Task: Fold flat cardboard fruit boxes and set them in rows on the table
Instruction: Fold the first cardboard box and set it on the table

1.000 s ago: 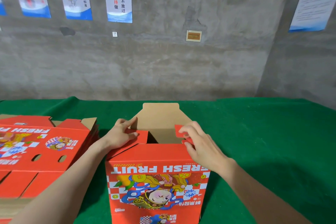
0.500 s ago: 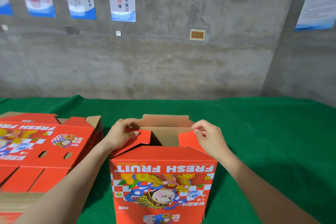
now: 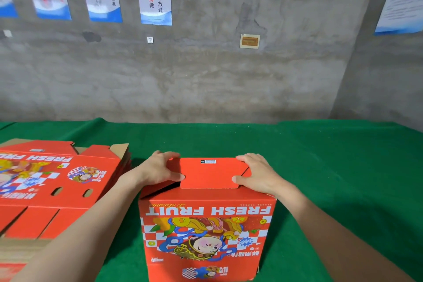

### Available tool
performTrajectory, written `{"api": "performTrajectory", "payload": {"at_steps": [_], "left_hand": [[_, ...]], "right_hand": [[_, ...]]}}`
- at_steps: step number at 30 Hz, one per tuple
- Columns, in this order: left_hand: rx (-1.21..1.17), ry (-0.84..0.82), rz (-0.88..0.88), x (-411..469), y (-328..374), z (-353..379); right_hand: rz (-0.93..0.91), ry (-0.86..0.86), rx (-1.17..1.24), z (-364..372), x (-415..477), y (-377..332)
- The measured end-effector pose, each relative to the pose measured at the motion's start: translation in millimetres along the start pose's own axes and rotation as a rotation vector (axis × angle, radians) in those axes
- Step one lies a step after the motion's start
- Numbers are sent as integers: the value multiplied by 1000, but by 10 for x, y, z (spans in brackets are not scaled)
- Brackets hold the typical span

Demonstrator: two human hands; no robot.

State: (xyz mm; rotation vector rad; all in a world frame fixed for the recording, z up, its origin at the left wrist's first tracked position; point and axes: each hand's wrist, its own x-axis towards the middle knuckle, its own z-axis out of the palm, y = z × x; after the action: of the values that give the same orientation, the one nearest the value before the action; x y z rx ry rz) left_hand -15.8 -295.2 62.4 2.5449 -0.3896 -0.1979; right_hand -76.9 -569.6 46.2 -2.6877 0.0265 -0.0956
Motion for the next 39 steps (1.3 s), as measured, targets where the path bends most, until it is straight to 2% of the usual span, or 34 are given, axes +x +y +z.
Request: {"api": "performTrajectory", "payload": {"at_steps": [4,9,15,17,19,21,23,24,25,27,30,34,39], "left_hand": [[133,0,-88,24,134,55],[216,84,-111,-2,166,117],[139,68,-102,3,128,124],[27,80,-84,1,66,98],[-170,135,-86,-27,-6,74],[-456,168,-147,-86,-109,77],[-684,66,-249,-171,-219,87],[-740,-6,-311,-225,-259,90],[-759,-52,-372,-271,-290,85],[-711,-75,-411,-312,-335,69],[-612,35,-281,-331,-364,85],[-808,215,-75,-348,-343,0],[-932,515,-164,-290,-400,-111]], "right_hand": [[102,-54,-111,-7,59,-138],[84,14,-232,64,40,-185],[63,-4,-223,87,18,-117],[54,-5,-119,66,25,-86],[37,72,85,32,34,-44],[100,162,457,-13,51,19],[253,173,875,-35,50,111],[347,157,1004,-21,29,186],[443,124,1027,14,-15,262],[533,-25,905,181,-153,406],[507,-185,764,372,-348,462],[337,-181,940,223,-282,440],[0,-192,1087,-79,-274,378]]}}
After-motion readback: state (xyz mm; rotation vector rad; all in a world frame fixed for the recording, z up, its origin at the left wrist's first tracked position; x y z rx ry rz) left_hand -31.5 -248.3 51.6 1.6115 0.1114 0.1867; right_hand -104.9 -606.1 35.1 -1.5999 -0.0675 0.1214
